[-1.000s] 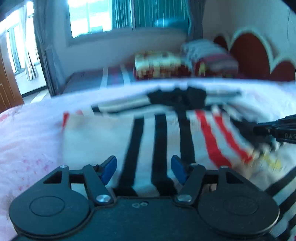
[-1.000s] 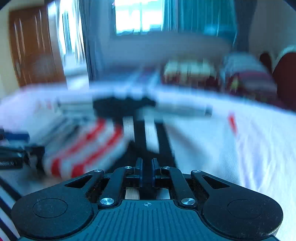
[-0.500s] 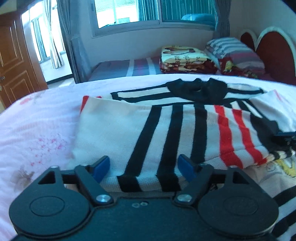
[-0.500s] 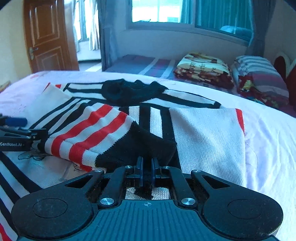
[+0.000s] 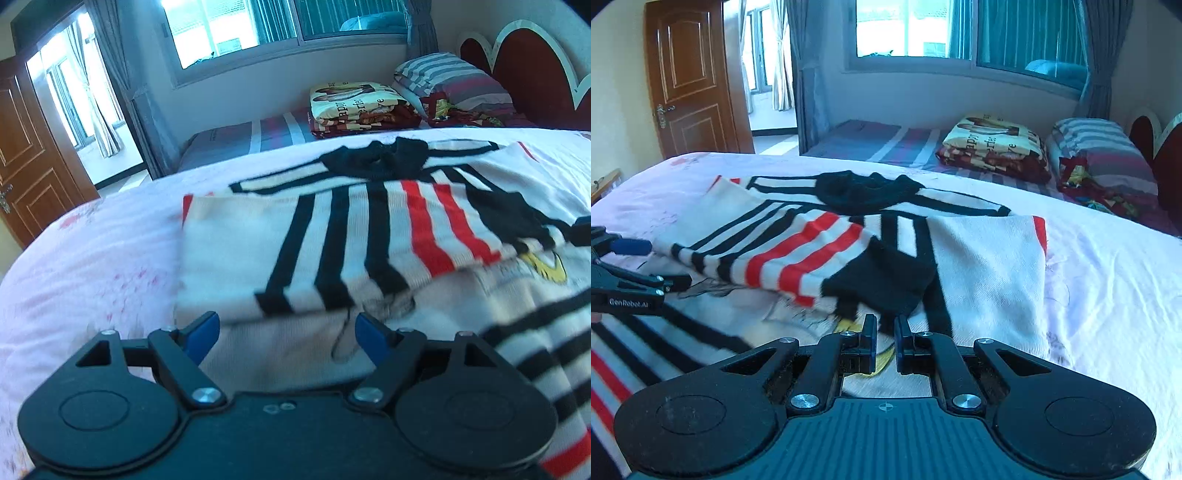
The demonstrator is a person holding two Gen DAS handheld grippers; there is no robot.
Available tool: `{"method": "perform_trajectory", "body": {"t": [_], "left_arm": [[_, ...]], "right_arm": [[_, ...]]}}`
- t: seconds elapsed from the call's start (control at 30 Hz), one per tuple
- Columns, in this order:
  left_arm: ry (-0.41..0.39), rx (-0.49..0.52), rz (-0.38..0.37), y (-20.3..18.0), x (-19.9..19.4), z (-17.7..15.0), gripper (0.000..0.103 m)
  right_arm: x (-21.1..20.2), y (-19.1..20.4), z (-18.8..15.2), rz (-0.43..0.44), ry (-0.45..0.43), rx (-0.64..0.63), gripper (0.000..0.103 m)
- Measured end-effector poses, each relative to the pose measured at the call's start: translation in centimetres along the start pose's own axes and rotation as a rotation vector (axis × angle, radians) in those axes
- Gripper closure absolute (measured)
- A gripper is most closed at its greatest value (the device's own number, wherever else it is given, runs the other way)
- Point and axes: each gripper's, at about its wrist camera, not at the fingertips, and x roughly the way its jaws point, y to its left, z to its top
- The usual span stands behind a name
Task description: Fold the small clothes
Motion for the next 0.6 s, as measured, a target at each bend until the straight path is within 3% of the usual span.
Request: {"method": "perform_trajectory", "body": {"t": [0.2,0.33,0.5,0.6], "left_arm": [[0.003,-0.002,0.006,0.7,-1.7,-1.7,0.024],[-0.017,-0.034,0.009,1.3,-1.7,-1.1,0.024],[-0.064,-0.044,0.032,1.2,0.1,0.4,0.023],[-0.046,-0.036,0.052,1.2,2.1,0.7,0.023]], "right_arm": [[-1.6,0.7,-1.2,-0.004,0.0,0.033,0.095],[-1.7,0.8,-0.9,-0.012,-0.026,0.046,0.095],[0.8,-0.4,0.9,-0.026,-0.046,0.088,0.095],[3.0,-1.4,1.4,-0.026,-0.035,0.124,0.095]]}}
